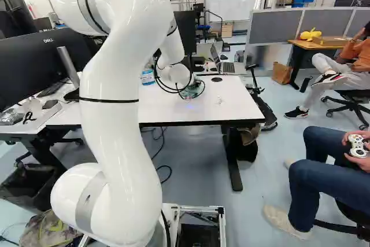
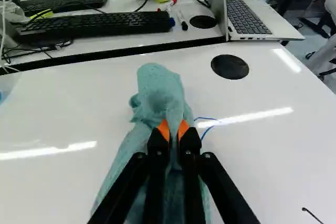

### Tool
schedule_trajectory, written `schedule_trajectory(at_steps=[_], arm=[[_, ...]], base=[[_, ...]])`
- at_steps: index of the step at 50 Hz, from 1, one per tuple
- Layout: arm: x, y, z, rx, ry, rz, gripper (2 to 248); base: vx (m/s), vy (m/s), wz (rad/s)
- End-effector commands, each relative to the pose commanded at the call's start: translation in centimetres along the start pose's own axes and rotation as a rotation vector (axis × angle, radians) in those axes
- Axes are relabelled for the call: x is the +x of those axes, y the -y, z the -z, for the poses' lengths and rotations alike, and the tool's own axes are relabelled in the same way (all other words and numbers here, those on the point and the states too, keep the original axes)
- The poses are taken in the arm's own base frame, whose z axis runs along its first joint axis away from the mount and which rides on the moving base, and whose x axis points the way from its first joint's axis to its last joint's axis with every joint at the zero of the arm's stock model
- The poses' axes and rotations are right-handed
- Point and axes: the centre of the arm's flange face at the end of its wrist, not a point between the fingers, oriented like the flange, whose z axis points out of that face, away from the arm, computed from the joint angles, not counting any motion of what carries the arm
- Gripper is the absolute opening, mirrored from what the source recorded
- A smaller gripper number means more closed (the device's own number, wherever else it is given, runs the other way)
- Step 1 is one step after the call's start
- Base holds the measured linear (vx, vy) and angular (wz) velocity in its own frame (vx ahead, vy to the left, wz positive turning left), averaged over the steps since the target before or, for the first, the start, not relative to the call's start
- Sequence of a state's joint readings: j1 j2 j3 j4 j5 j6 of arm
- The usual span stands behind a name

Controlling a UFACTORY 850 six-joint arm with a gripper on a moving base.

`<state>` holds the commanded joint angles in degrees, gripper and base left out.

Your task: Clean the table with the green towel

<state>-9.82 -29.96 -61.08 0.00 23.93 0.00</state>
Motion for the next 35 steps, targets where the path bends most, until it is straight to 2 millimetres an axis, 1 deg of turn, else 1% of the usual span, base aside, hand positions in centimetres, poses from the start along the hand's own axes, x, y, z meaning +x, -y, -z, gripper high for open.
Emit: schedule_trajectory(at_steps=[21, 31, 35], arm=[[0.4, -3.4, -0.7, -0.045, -0.007, -0.031, 38], [0.3, -5.1, -0.6, -0.068, -0.006, -0.047, 38], [0.1, -5.5, -0.2, -0.072, -0.003, -0.05, 38]], base=[[0.0, 0.0, 0.0], [0.0, 0.0, 0.0], [0.0, 0.0, 0.0]])
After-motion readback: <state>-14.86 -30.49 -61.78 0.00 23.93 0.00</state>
